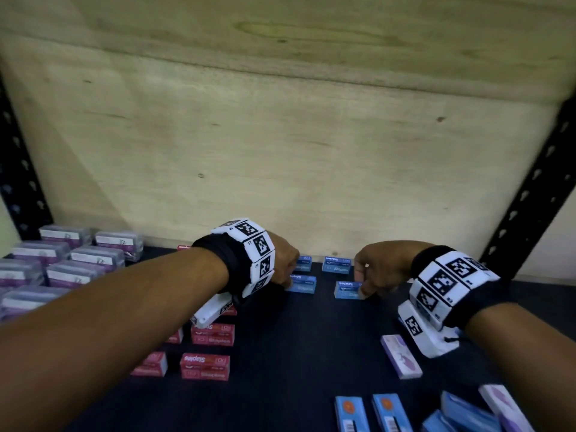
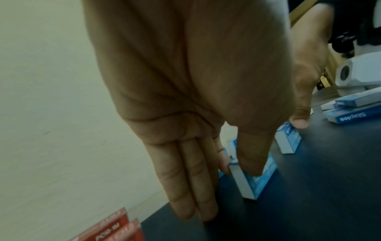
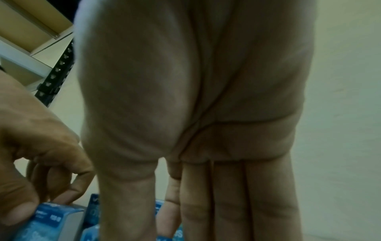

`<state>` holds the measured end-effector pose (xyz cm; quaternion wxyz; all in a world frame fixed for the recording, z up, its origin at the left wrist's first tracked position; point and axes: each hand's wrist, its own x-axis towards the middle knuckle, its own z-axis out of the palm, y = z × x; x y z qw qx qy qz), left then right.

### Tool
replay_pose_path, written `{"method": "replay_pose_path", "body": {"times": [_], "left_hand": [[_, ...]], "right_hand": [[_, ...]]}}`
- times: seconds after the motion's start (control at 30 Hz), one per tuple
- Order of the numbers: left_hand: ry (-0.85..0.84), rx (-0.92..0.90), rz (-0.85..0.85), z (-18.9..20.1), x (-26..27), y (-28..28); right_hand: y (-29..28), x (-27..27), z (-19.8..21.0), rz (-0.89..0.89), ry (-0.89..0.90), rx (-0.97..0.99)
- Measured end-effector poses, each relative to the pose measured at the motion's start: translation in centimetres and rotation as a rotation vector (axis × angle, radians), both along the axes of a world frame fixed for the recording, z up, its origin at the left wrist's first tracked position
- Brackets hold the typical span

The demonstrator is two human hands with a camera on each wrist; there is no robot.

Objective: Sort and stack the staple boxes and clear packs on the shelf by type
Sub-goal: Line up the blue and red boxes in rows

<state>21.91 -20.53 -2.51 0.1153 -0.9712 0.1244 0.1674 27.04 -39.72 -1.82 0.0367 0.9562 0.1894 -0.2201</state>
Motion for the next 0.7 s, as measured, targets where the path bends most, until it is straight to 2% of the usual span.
{"method": "replay_pose_path", "body": {"times": [0.33, 0.7], "left_hand": [[-0.112, 0.037, 0.054, -1.1, 0.6, -0.2], [-0.157, 0.045, 0.049, -1.7, 0.7, -0.5]], "right_hand": [[0.2, 1.0, -0.7, -0.078, 0.042, 0.121], [0.9, 1.0, -0.8, -0.064, 0.002, 0.113]]}}
